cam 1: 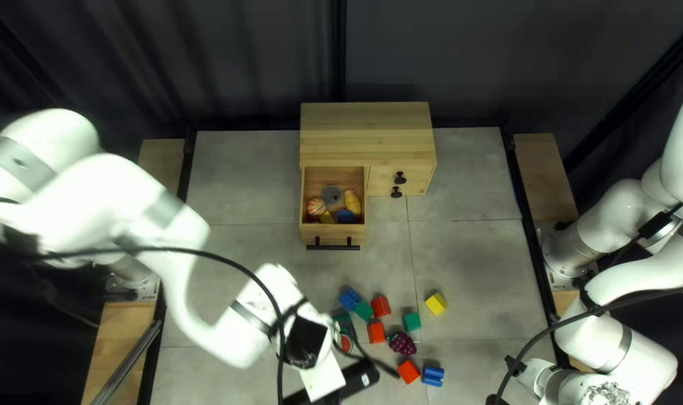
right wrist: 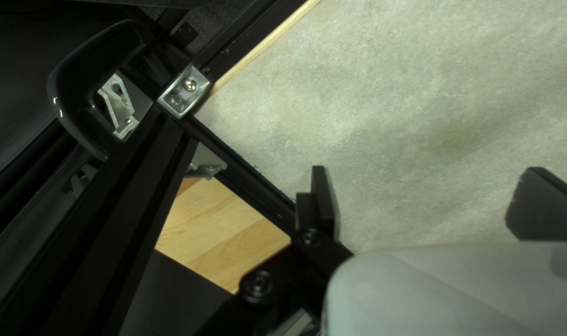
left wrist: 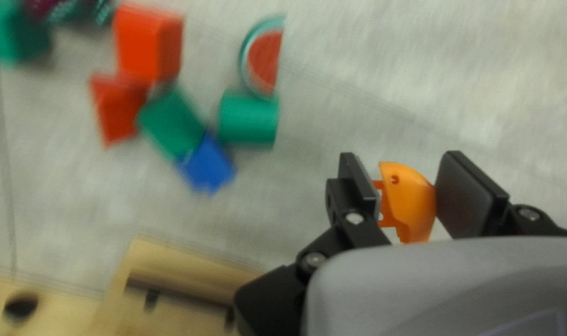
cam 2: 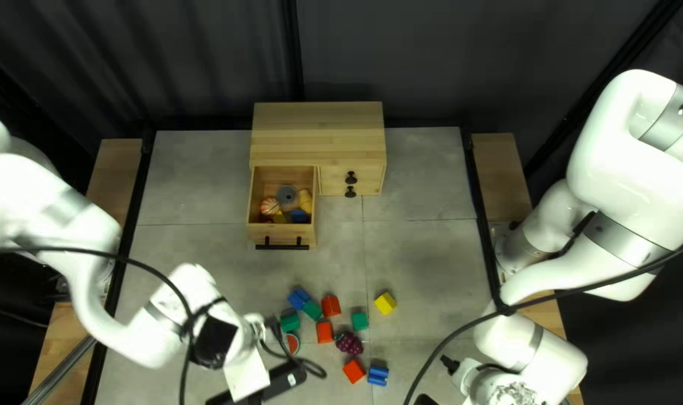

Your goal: Open drawers and place objects into drawer and close

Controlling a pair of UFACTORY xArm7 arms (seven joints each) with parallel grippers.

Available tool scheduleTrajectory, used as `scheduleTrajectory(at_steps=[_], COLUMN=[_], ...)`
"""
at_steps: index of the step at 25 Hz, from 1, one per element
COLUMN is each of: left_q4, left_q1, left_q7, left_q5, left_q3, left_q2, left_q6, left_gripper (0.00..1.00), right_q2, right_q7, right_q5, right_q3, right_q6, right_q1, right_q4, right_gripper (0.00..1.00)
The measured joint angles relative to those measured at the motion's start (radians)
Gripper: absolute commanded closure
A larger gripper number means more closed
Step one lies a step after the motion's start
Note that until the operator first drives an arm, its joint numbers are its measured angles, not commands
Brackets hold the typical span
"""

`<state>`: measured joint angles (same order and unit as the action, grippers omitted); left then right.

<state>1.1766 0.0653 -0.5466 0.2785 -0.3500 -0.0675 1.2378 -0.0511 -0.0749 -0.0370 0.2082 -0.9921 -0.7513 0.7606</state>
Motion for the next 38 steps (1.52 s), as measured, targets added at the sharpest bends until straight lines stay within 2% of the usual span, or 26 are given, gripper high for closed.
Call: scheduleTrajectory(at_steps=[3, 7, 9, 10, 11, 15, 19, 26, 30, 38], left_q4=[0.030, 0.009, -0.021, -0.043, -0.064, -0.123, -0.177, -0.185, -0.164, -0.099], left_q1=[-0.042, -0.095, -0.123, -0.139, -0.152, -0.186, -0.188, -0.113, -0.061, -0.007], left_q7=[-0.029, -0.041, -0.038, -0.035, -0.030, 0.001, 0.057, 0.110, 0.138, 0.219], left_q5=[0.063, 0.139, 0.167, 0.180, 0.190, 0.214, 0.217, 0.143, 0.092, 0.016], left_q3=[0.043, 0.097, 0.124, 0.140, 0.153, 0.185, 0.188, 0.111, 0.060, 0.008], left_q2=[0.022, 0.028, 0.024, 0.021, 0.019, 0.014, 0.034, 0.100, 0.074, -0.002], left_q6=[0.032, -0.038, -0.100, -0.143, -0.183, -0.281, -0.345, -0.268, -0.242, -0.244], left_gripper=[1.00, 1.00, 0.90, 0.08, 0.00, 0.00, 0.00, 0.00, 0.00, 0.00], right_q2=[0.000, 0.000, 0.000, 0.000, 0.000, 0.000, 0.000, 0.000, 0.000, 0.000], right_q7=[0.000, 0.000, 0.000, 0.000, 0.000, 0.000, 0.000, 0.000, 0.000, 0.000], right_q5=[0.000, 0.000, 0.000, 0.000, 0.000, 0.000, 0.000, 0.000, 0.000, 0.000], right_q3=[0.000, 0.000, 0.000, 0.000, 0.000, 0.000, 0.000, 0.000, 0.000, 0.000], right_q6=[0.000, 0.000, 0.000, 0.000, 0.000, 0.000, 0.000, 0.000, 0.000, 0.000], right_q1=[0.000, 0.000, 0.000, 0.000, 0.000, 0.000, 0.000, 0.000, 0.000, 0.000], right_q4=[0.000, 0.000, 0.000, 0.000, 0.000, 0.000, 0.000, 0.000, 0.000, 0.000], right_gripper=[0.00, 0.00, 0.00, 0.00, 0.00, 0.00, 0.00, 0.00, 0.00, 0.00])
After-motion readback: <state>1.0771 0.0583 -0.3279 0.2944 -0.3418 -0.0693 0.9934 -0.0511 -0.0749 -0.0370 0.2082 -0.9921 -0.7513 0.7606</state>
